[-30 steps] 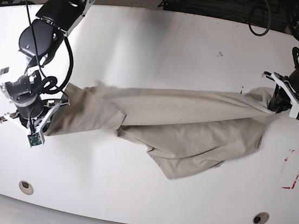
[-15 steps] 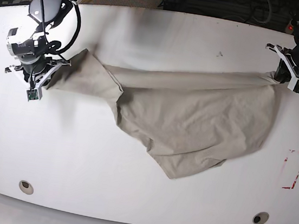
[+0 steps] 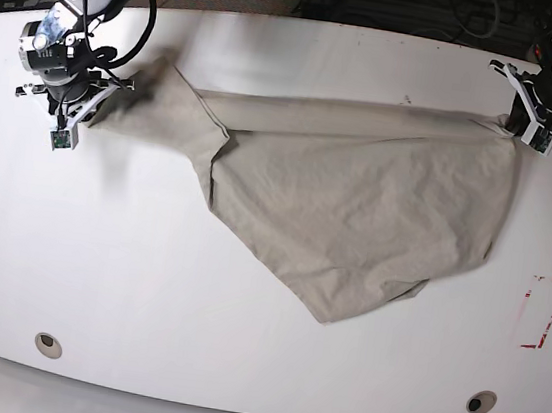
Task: Fold the T-shirt properly
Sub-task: 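Lift the stretched shirt with both grippers and lay it flat, then release with the left gripper and regrasp the shirt edge lower down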
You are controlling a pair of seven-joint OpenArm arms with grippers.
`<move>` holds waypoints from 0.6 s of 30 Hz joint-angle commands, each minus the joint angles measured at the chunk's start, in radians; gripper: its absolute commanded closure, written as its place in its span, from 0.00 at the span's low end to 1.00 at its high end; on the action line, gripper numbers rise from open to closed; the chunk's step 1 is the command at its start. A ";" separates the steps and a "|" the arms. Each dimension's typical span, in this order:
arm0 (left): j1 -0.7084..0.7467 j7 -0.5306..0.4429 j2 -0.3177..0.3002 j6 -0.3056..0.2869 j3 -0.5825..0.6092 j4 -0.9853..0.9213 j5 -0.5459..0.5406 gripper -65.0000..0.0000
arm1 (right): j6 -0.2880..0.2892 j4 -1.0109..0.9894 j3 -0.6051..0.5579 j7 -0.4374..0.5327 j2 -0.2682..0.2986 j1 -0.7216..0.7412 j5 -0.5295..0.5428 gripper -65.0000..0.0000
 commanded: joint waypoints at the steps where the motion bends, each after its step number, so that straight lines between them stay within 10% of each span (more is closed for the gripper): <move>1: 0.006 -0.016 -0.012 0.006 0.006 0.015 0.003 0.81 | -0.005 0.026 0.005 0.018 0.013 -0.002 0.002 1.00; 7: 0.023 -0.016 -0.012 0.006 0.015 0.016 0.002 0.28 | -0.005 0.056 0.051 0.018 0.013 -0.038 0.002 1.00; 18: -0.063 -0.002 -0.007 -0.110 -0.060 0.018 -0.176 0.25 | -0.005 0.056 0.049 0.018 0.010 -0.075 0.003 1.00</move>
